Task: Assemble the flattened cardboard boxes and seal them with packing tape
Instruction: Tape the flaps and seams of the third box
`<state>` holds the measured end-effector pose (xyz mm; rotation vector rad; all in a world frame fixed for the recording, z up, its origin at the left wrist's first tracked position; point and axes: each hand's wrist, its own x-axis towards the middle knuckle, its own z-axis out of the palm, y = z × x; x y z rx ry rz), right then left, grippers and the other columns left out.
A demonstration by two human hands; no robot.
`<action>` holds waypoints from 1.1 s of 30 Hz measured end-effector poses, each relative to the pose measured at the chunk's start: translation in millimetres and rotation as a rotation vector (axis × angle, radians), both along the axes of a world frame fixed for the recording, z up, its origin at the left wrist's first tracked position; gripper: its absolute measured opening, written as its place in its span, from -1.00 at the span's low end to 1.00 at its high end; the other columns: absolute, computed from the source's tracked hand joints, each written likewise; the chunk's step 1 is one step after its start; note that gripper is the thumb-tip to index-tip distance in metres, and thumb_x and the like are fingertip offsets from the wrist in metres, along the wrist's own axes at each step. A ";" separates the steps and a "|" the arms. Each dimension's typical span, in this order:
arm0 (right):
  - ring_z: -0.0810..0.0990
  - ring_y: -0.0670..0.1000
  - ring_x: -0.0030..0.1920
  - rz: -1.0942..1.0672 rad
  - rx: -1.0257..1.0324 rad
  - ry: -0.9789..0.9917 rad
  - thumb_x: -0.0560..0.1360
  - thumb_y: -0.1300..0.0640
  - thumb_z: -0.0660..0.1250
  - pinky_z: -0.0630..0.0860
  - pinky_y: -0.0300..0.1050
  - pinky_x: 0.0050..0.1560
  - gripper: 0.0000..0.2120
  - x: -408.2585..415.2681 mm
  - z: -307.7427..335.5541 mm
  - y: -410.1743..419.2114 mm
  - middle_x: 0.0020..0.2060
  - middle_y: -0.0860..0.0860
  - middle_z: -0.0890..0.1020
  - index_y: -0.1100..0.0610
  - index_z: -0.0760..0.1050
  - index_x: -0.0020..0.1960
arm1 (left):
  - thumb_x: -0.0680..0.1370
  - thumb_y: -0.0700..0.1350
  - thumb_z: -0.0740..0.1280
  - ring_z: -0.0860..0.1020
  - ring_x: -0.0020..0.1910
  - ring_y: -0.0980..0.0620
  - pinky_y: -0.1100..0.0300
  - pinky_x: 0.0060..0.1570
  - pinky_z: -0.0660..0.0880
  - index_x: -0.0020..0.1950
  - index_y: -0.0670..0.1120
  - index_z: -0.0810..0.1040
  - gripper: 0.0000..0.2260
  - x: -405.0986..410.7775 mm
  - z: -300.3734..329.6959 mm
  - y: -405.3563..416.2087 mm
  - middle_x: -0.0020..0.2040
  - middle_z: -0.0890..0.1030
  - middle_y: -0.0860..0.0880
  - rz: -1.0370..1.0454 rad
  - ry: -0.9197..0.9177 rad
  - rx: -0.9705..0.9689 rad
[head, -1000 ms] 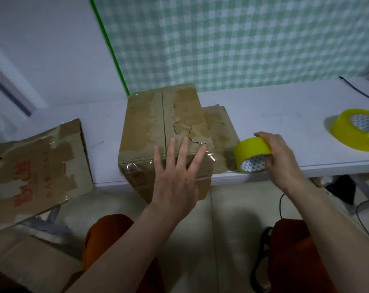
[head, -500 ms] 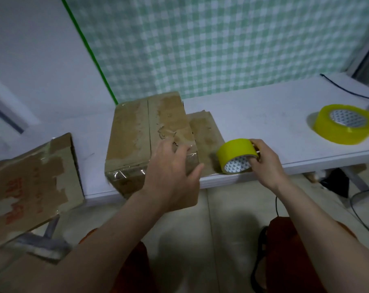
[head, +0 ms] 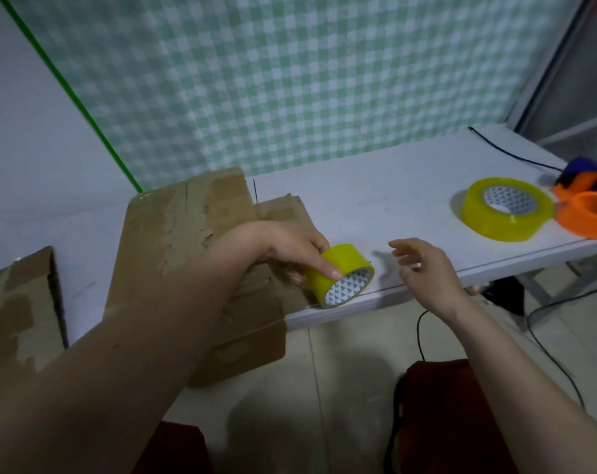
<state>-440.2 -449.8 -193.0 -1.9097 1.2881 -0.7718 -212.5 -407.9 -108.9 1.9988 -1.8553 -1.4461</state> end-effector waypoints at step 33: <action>0.45 -0.14 -0.17 0.034 -0.422 -0.193 0.46 0.29 0.38 0.29 -0.45 -0.20 -0.86 83.6 42.4 111.4 -0.11 -0.05 0.52 0.16 0.56 0.00 | 0.55 -0.21 0.36 0.51 -0.47 0.18 0.35 -0.51 0.46 -0.18 -0.13 0.54 -0.90 10.5 -4.4 -5.1 -0.43 0.55 0.04 0.216 0.446 -0.002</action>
